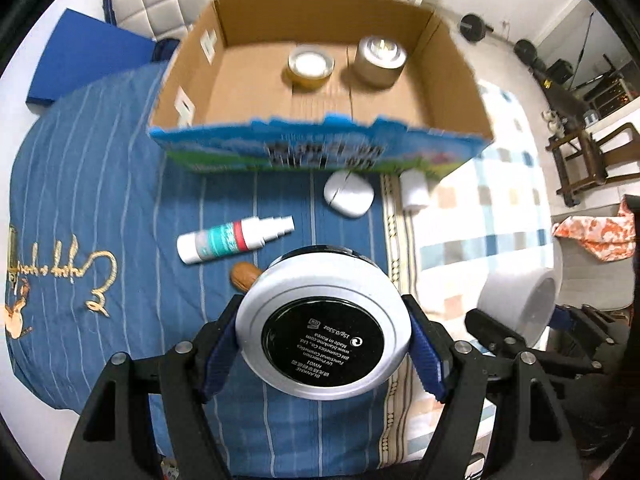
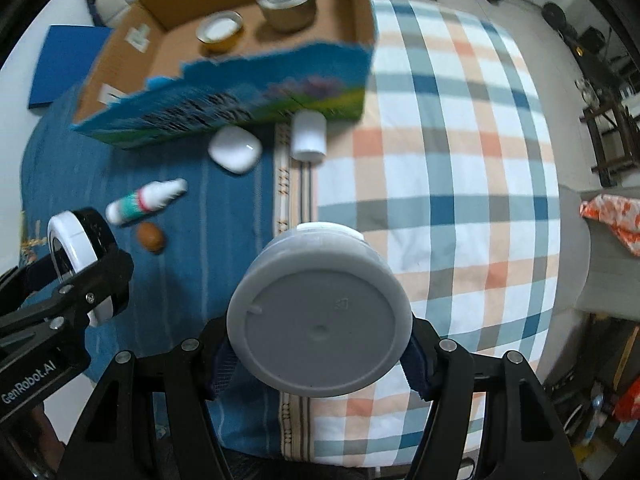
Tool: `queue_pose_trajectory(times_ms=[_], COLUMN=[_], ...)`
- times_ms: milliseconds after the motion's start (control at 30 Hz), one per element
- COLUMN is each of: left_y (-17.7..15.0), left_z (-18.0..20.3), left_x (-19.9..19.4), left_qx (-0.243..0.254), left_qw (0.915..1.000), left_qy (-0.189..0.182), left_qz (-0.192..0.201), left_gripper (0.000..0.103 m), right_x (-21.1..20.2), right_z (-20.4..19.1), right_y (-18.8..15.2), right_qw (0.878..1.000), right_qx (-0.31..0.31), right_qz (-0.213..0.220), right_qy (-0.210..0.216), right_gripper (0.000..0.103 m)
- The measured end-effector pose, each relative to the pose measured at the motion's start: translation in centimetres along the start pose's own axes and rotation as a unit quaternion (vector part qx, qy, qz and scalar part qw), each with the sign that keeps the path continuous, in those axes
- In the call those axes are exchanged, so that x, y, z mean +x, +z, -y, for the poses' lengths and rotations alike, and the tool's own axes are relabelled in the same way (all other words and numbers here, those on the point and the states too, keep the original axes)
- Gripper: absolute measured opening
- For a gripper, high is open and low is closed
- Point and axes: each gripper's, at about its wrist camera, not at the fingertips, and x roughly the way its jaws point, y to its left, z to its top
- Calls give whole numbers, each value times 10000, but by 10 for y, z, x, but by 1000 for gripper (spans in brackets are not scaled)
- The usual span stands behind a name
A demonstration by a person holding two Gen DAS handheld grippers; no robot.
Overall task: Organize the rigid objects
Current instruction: 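Carry both held containers into the box and open both grippers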
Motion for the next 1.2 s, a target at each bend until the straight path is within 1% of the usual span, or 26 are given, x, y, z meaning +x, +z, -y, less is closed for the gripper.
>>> queue_pose_trajectory(times_ms=[100, 167, 300, 533, 700, 867, 933, 1000, 1100, 1167, 1200], left_y=[4, 5, 12, 28, 50, 84, 105, 123, 154, 177, 184], left_z=[-2, 3, 0, -3, -7, -16, -22, -26, -36, -43, -45], left_x=[-17, -19, -27, -40, -46, -47, -43, -37, -15, 7, 14], left_qx=[10, -4, -40, -100, -119, -185, -191, -194, -250, -268, -267], left_qw=[9998, 9997, 9992, 9985, 9978, 9972, 9971, 9974, 9984, 9992, 9993], left_qy=[-26, -36, -65, -130, -178, -257, -228, -181, -185, -107, -86], left_qz=[182, 258, 386, 519, 628, 680, 700, 667, 473, 287, 232], left_gripper=[73, 73, 73, 73, 73, 73, 73, 73, 73, 73, 73], right_x=[-18, -23, -41, -59, -63, -67, -67, -64, -54, -42, -33], right_z=[-1, 3, 0, -10, -14, -18, -20, -22, -24, -24, -24], right_y=[-4, -5, -6, 9, 22, 49, 65, 86, 119, 143, 156], right_qw=[9998, 9996, 9989, 9976, 9971, 9962, 9959, 9960, 9966, 9973, 9979], right_qx=[-75, -113, -170, -275, -331, -336, -315, -317, -293, -222, -199], right_qz=[134, 232, 392, 554, 567, 610, 633, 660, 672, 598, 534], right_qy=[84, 117, 198, 312, 396, 515, 563, 520, 386, 353, 300], right_gripper=[69, 69, 69, 69, 69, 69, 69, 69, 69, 69, 69])
